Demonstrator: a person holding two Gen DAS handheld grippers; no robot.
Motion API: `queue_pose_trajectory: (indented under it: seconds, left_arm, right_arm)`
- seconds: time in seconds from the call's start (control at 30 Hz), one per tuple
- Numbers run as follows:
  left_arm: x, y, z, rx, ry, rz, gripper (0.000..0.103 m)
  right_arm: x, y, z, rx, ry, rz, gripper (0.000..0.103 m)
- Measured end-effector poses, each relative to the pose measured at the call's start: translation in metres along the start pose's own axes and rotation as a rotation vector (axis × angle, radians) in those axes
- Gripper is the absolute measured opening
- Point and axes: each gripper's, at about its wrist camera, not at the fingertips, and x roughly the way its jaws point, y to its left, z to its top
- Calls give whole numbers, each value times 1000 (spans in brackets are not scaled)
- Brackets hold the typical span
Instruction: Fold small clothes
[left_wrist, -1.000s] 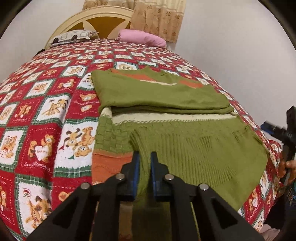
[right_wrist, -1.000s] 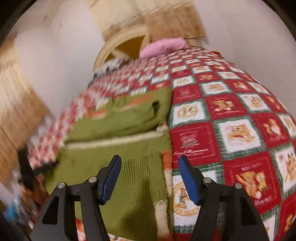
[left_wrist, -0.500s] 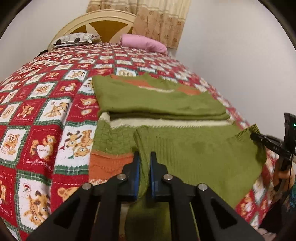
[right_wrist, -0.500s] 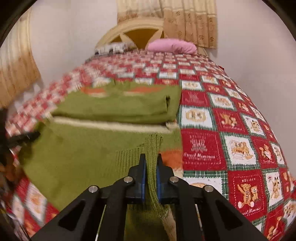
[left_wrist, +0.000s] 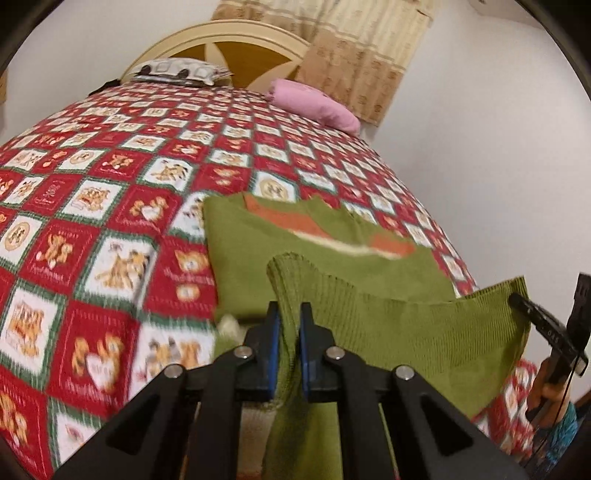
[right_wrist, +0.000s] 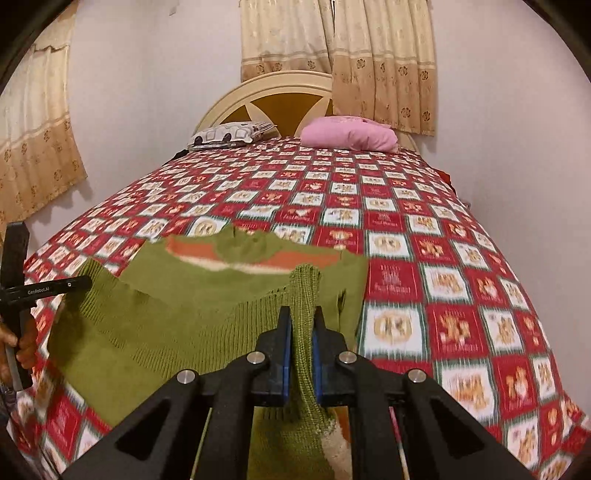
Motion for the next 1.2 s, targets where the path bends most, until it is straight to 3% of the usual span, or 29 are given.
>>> queue_pose_trajectory:
  seconds: [0.37,0.5,0.63,0.67,0.8,0.87,0.93,1.0,1.03,1.13,1.2]
  left_arm:
    - [62,18,86,-45,-17,59,9]
    - [106,29,101,-68,-4,87,9]
    - [154,43,93,-98,57,158,10]
    - [157,45,90,-115,60,147,11]
    - [150,46,85,-128,33,179,18]
    - [149,48,86,-137,34,201,34]
    - [149,53,87,-160,43,243,48]
    - [145,55,89,-171,66,239,48]
    - [138,54,88,-159,76,263,48]
    - [100,36,78,-18,6,387,45]
    - [78,23,65,78,-1,420,48]
  right_arm:
    - [119,-15,84,-59,-4,-115,8]
    - [179,-24,85,-54,21,-173,8]
    - [231,-36,64,-47,95,-223,8]
    - [238,-39,60,-36,120,-220,8]
    - [245,-43,63,-24,139,-211,8]
    - [258,-43,60,-27,210,-219,10]
    - [263,-41,62,-44,237,-241,19]
    - [257,-41,63,-46,239,-239,20]
    - [246,-44,65,-25,217,-231,20]
    - [173,-48,64,78,7,-253,20]
    - [145,-42,58,86,-2,-222,20]
